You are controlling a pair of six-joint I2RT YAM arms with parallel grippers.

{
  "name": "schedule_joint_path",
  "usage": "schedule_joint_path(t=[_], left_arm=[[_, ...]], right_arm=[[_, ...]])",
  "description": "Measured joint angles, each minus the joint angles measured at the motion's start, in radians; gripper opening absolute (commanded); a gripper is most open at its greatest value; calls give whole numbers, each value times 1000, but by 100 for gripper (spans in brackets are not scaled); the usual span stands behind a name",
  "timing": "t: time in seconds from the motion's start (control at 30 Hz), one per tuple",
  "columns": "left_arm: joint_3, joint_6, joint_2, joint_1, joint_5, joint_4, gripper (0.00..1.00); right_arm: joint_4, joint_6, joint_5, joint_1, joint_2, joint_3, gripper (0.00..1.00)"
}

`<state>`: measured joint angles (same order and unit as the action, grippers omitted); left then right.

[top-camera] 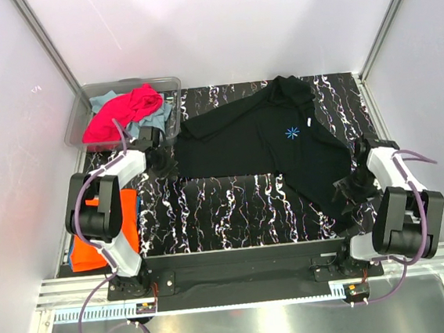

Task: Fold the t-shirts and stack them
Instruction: Flatten the tshirt out

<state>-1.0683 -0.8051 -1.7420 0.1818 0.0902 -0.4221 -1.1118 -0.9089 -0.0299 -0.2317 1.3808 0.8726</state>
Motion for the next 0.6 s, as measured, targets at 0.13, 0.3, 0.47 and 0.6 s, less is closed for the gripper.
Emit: schedule_joint_path(t=[0.13,0.3,0.47,0.6], left_arm=[[0,20,6,0,0,-2,0],[-2,28,6,-3,0,-4,0],[-16,42,5,-16,2,-9,0],[-30,49,6,-29,4,-10,0]], right_arm=[[-1,-57,-44,-40,-16,-14,54],[23,-164,-48,-82,-8,-38,47],[140,-213,28,-81,111,-87,48],[174,-195,80,-78,214,-32,47]])
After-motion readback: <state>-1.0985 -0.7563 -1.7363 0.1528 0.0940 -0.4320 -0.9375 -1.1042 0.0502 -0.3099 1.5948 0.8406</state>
